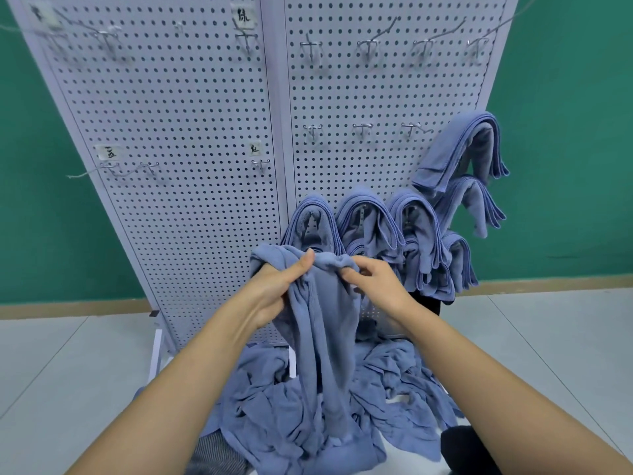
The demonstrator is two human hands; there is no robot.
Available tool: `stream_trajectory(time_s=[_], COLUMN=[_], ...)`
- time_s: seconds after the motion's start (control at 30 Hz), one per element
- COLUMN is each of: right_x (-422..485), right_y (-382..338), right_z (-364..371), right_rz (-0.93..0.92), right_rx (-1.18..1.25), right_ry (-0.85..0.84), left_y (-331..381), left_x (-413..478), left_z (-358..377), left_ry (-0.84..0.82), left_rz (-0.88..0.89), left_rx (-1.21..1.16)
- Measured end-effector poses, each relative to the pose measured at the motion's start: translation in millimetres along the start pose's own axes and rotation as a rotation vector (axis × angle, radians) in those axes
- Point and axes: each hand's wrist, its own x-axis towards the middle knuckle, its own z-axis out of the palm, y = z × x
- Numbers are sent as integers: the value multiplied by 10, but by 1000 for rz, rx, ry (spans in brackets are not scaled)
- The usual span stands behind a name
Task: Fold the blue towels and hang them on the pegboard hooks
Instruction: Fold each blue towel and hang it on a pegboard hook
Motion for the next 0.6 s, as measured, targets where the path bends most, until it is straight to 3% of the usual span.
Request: stream_trajectory(time_s=[0.17,0.27,0.4,0.47,0.6], right_x=[85,82,92,100,97], right_y=[-61,-131,-162,-155,-101], right_z=[-62,-104,-109,-109,-84], right_rz=[43,30,23,29,101], right_rx=[99,170,181,194,289], right_ry=[185,210,233,229,120], left_y=[-10,21,46,20,7], left_x=[0,-33,-128,-146,-135], left_z=[-57,-99,-50,-6,58], left_ry=[96,-8,-158,-194,-186], left_rz=[-25,-194,-393,-395,-262], left_rx=[-56,-109,-10,-23,-277])
